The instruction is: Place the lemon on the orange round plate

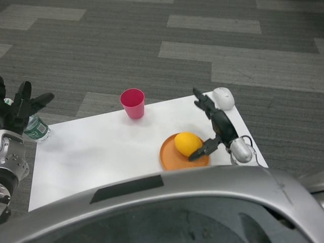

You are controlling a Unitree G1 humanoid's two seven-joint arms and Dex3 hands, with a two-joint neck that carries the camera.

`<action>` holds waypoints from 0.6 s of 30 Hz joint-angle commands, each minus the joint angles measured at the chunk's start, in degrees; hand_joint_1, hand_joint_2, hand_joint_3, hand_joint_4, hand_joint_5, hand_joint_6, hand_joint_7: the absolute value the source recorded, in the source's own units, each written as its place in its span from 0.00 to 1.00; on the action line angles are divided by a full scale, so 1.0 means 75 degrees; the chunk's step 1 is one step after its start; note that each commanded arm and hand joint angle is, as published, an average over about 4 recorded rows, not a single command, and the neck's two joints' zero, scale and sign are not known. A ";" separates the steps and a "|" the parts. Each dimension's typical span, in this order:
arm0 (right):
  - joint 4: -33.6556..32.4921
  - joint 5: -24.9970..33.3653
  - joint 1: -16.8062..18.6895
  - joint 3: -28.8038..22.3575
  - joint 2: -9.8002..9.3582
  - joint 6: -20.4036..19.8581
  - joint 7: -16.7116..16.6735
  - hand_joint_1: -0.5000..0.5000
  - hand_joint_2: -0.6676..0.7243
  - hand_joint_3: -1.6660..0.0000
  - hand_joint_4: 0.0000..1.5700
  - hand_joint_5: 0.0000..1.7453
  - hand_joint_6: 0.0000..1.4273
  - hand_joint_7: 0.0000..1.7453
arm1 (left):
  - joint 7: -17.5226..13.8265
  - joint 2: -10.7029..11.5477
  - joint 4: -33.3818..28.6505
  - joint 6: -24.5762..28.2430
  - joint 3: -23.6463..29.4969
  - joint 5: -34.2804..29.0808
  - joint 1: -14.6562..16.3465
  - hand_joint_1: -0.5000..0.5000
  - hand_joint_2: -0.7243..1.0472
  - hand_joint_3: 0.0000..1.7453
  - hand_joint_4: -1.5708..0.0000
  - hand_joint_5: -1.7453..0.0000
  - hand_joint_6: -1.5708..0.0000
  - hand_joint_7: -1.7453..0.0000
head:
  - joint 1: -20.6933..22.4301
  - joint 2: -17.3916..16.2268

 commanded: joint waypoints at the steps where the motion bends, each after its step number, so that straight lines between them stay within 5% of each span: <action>1: -0.0413 0.0335 -0.0152 -0.0035 0.0015 -0.0139 0.0016 0.71 0.58 0.95 0.00 0.28 0.00 0.00 | 0.0016 0.0116 0.0004 -0.0060 0.0054 0.0015 -0.0016 1.00 0.95 0.05 0.98 1.00 1.00 1.00 | -0.0016 0.0017; 18: -0.1805 0.1299 -0.0357 0.0012 0.0039 -0.0139 -0.0564 0.75 0.41 0.90 0.00 0.19 0.00 0.00 | 0.0016 0.0116 0.0004 -0.0060 0.0033 0.0015 -0.0016 1.00 0.95 0.01 0.98 1.00 1.00 1.00 | 0.0040 0.0122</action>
